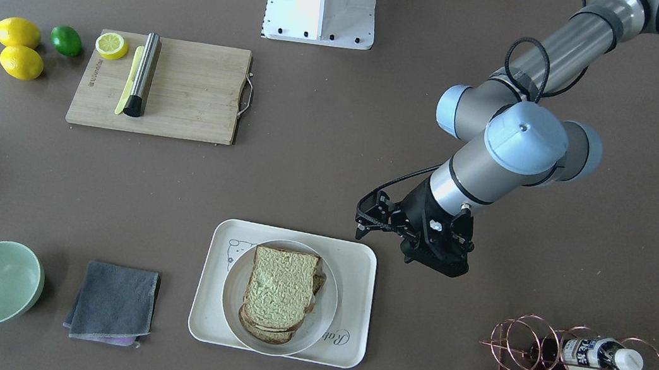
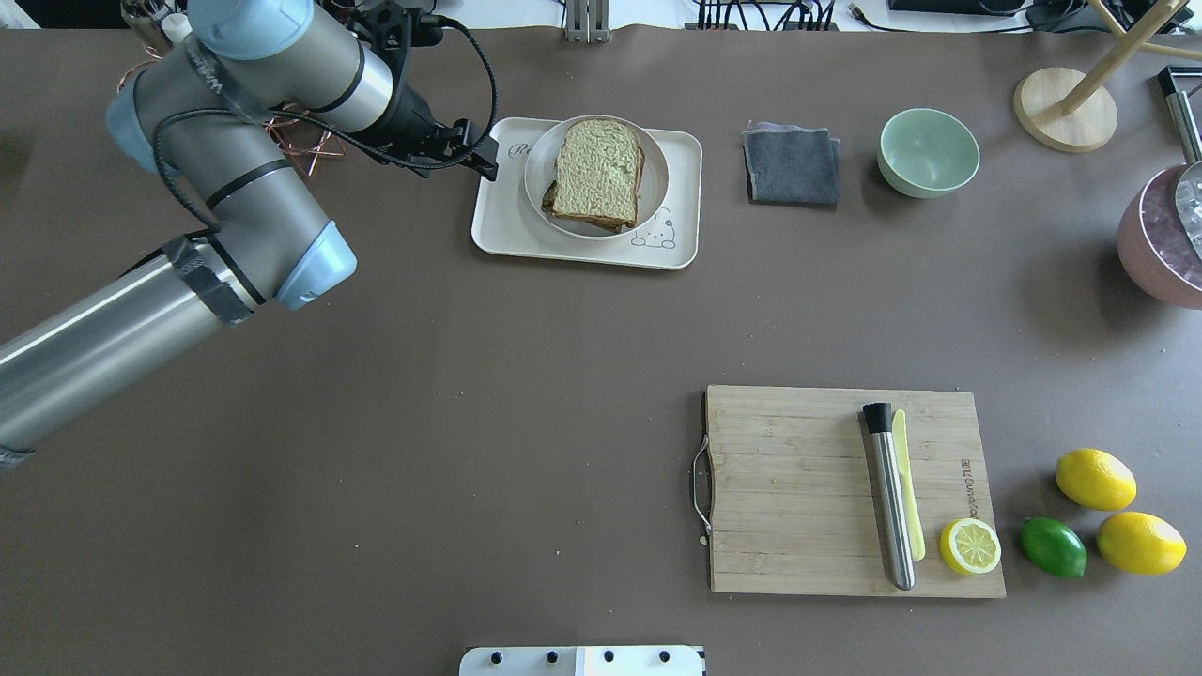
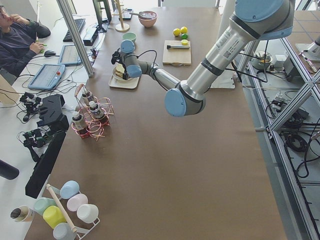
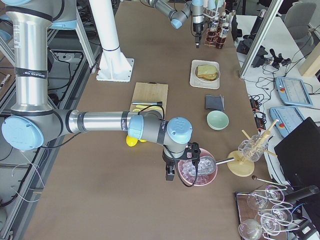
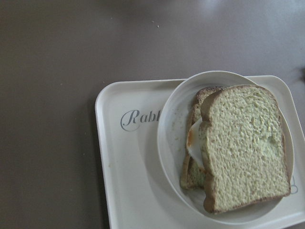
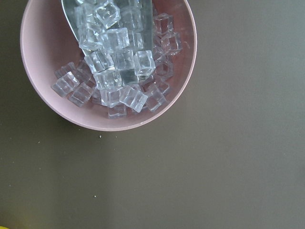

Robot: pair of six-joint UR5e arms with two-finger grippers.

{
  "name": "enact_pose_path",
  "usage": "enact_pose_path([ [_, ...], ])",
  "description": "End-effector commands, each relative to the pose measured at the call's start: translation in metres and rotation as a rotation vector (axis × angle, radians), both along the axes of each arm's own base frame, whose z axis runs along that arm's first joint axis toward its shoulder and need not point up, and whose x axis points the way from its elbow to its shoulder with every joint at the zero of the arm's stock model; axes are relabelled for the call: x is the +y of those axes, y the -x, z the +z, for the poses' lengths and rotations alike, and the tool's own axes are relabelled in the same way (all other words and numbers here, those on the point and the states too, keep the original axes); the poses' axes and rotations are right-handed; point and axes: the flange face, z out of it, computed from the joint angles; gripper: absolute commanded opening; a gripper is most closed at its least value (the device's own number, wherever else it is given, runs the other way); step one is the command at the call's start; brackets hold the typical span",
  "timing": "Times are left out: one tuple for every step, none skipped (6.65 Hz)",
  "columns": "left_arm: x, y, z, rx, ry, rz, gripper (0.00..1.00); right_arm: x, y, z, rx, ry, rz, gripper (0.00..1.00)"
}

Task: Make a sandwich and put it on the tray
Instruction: 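Release the plate and pull the left arm back from the tray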

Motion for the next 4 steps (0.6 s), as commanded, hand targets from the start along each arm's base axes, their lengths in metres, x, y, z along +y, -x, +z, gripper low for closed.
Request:
enact_pose_path([
  [0.035, 0.108, 0.045, 0.010, 0.052, -0.016, 0.98, 0.001, 0.000, 0.001, 0.001, -0.015, 0.002, 1.00],
  [0.042, 0.149, 0.090, -0.037, 0.021, -0.029, 0.98, 0.002, 0.000, 0.003, 0.003, -0.015, 0.002, 1.00],
  [0.045, 0.180, 0.135, -0.097, -0.031, -0.014, 0.98, 0.006, 0.000, 0.007, 0.002, -0.008, 0.002, 1.00],
  [0.041, 0.220, 0.171, -0.161, -0.046, -0.023, 0.98, 0.007, 0.000, 0.007, 0.002, -0.007, 0.001, 1.00],
])
